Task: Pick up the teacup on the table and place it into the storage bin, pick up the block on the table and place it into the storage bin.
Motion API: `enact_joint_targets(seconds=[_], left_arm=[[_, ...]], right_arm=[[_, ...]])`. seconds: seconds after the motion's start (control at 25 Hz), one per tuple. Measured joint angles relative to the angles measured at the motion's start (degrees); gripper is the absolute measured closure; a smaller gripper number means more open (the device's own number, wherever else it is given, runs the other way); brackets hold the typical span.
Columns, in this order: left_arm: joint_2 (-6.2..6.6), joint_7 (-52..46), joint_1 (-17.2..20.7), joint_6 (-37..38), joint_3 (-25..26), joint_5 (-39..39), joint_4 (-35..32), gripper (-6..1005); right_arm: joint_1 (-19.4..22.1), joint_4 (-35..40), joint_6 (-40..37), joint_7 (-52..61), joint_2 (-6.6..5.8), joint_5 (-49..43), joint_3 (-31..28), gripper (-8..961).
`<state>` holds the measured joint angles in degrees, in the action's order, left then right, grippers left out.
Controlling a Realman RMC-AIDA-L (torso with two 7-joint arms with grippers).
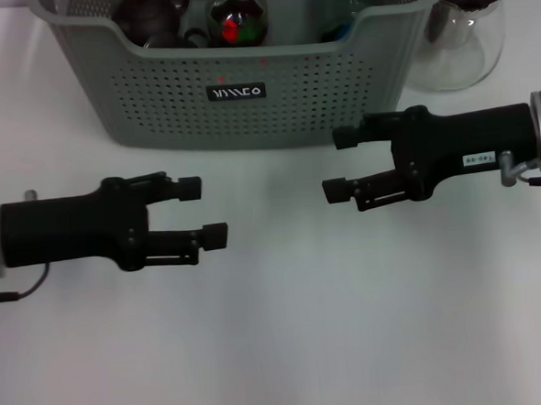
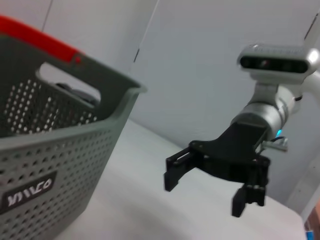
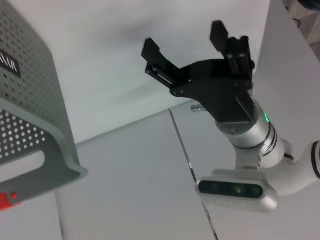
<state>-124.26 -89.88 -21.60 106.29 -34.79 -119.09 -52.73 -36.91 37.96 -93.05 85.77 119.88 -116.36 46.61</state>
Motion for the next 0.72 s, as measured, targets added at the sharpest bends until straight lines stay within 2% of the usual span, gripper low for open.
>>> enact_joint_targets(seconds=[0.16, 0.72], left_arm=[[0.13, 3.2, -1.4, -3.6, -0.4, -1.1, 4.3, 116], [0.24, 4.7, -2.4, -7.6, -0.3, -1.5, 7.0, 116]], right_arm=[[0.1, -1.0, 1.5, -0.2, -0.01, -0.3, 0.4, 41], [0.0, -1.6, 6.6, 0.3, -0.10, -0.3, 3.5, 36]])
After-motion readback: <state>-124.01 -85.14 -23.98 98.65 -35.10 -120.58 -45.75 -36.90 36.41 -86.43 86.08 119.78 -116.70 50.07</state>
